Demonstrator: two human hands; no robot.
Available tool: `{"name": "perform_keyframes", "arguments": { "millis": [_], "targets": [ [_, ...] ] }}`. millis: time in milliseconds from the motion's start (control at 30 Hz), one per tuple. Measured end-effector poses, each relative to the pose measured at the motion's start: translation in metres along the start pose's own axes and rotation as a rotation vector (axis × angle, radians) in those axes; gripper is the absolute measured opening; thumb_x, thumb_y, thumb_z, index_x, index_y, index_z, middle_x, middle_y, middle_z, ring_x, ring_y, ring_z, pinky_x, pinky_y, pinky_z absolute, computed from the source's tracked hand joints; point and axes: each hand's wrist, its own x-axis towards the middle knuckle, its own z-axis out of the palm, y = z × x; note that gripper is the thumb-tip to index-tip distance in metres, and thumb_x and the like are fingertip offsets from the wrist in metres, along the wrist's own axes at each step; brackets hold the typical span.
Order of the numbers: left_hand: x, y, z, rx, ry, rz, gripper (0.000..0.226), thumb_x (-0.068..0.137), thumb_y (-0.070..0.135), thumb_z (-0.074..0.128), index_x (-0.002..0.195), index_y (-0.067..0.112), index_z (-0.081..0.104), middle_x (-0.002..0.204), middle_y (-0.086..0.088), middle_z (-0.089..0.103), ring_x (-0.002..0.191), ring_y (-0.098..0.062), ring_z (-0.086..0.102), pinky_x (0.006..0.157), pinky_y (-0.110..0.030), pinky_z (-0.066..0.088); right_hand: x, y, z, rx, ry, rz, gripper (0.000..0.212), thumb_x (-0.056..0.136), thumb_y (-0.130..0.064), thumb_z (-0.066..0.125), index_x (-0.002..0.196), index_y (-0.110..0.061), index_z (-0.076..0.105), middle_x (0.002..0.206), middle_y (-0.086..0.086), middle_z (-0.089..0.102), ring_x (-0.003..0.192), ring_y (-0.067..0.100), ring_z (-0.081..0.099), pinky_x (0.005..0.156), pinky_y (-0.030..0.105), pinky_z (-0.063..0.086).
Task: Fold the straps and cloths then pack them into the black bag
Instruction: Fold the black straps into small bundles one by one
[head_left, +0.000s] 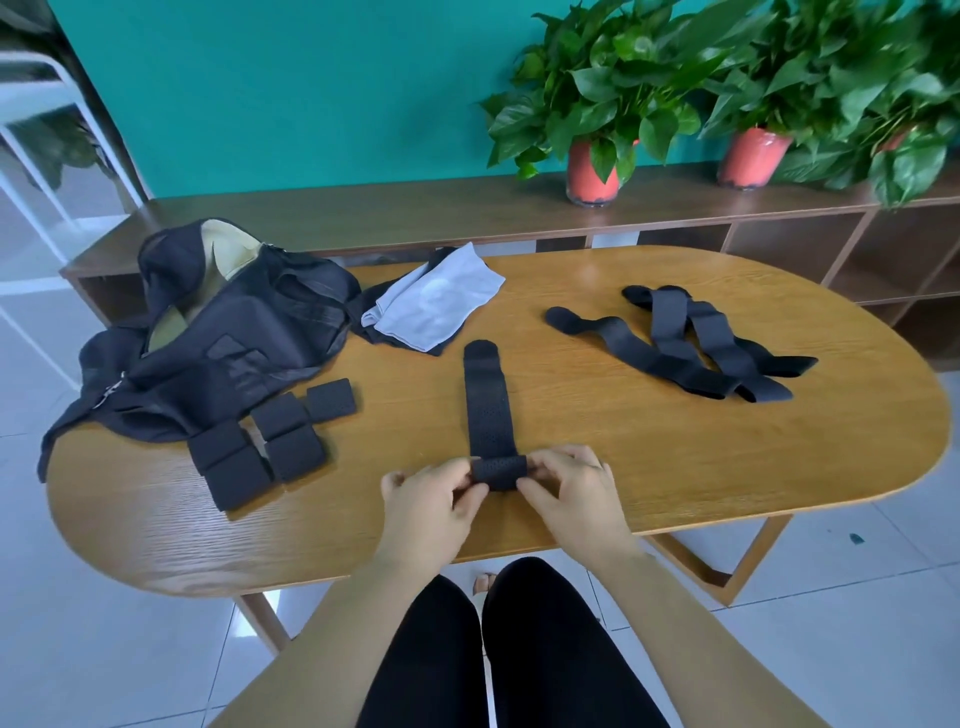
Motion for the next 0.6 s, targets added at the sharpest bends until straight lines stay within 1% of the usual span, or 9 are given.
{"name": "perform_keyframes", "arguments": {
  "millis": [33,133,200,233,333,400,467,533,600],
  "targets": [
    [0.001,0.002,0.003,-0.015,0.038,-0.043,0.011,0.094,0.039,0.053,0.089,0.03,0.059,0.087,0.015,0.068,0.086,-0.009,0.06,0.093,-0.035,0.024,0.001,-0.002,0.003,0.002,0.032,0.029,0.019,0.087,-0.031,0.064,0.104,-0.024,0.068,0.084,-0.019,0.056,0.111,0.006,0.044,0.081,0.023,0.021],
    [0.006,0.006,0.009,-0.017,0.112,-0.116,0.013,0.093,0.036,0.057,0.085,0.026,0.059,0.08,0.013,0.069,0.08,-0.009,0.061,0.075,-0.03,0.017,0.006,-0.005,0.013,-0.023,0.097,0.109,0.014,0.088,-0.034,0.063,0.095,-0.023,0.069,0.078,-0.016,0.06,0.103,0.009,0.045,0.077,0.026,0.022],
    [0.01,0.01,0.011,0.038,0.126,-0.129,0.022,0.094,0.038,0.055,0.076,0.026,0.05,0.068,0.01,0.061,0.069,-0.013,0.055,0.072,-0.03,0.019,0.009,-0.007,0.017,-0.038,0.133,0.147,0.014,0.088,-0.033,0.061,0.095,-0.024,0.068,0.081,-0.013,0.063,0.102,0.01,0.045,0.077,0.027,0.024],
    [0.012,0.011,0.011,0.073,0.122,-0.13,0.024,0.094,0.04,0.054,0.075,0.027,0.047,0.067,0.009,0.059,0.068,-0.013,0.054,0.073,-0.03,0.022,0.01,-0.008,0.018,-0.049,0.147,0.157,0.013,0.089,-0.033,0.061,0.095,-0.024,0.068,0.083,-0.013,0.064,0.103,0.01,0.045,0.076,0.027,0.025],
    [0.017,0.012,0.012,0.134,0.103,-0.129,0.022,0.094,0.042,0.053,0.078,0.027,0.049,0.078,0.008,0.061,0.075,-0.013,0.055,0.075,-0.03,0.028,0.013,-0.01,0.023,-0.091,0.16,0.18,0.015,0.089,-0.032,0.059,0.098,-0.024,0.068,0.088,-0.012,0.066,0.103,0.011,0.045,0.076,0.027,0.024],
    [0.02,0.011,0.012,0.13,0.092,-0.127,0.017,0.093,0.042,0.055,0.091,0.025,0.057,0.086,0.009,0.063,0.082,-0.013,0.057,0.078,-0.03,0.03,0.014,-0.011,0.026,-0.108,0.174,0.185,0.016,0.089,-0.03,0.059,0.1,-0.024,0.069,0.088,-0.011,0.067,0.103,0.012,0.046,0.075,0.027,0.025],
    [0.021,0.011,0.011,0.115,0.077,-0.135,0.026,0.092,0.042,0.056,0.111,0.024,0.057,0.094,0.01,0.063,0.092,-0.013,0.059,0.082,-0.032,0.032,0.015,-0.011,0.028,-0.116,0.184,0.188,0.018,0.089,-0.029,0.059,0.102,-0.024,0.07,0.088,-0.01,0.068,0.103,0.013,0.047,0.075,0.028,0.025],
    [0.021,0.011,0.011,0.121,0.048,-0.152,0.046,0.092,0.042,0.055,0.134,0.025,0.046,0.105,0.009,0.062,0.101,-0.013,0.058,0.09,-0.034,0.032,0.015,-0.012,0.03,-0.116,0.188,0.187,0.02,0.089,-0.028,0.059,0.105,-0.025,0.07,0.089,-0.01,0.069,0.105,0.013,0.047,0.075,0.029,0.025],
    [0.021,0.011,0.011,0.135,0.031,-0.163,0.057,0.093,0.042,0.054,0.144,0.027,0.035,0.112,0.008,0.061,0.107,-0.013,0.055,0.097,-0.036,0.031,0.016,-0.012,0.031,-0.128,0.186,0.181,0.021,0.089,-0.029,0.059,0.106,-0.026,0.07,0.093,-0.01,0.069,0.107,0.013,0.046,0.076,0.029,0.026]
  ]
}}
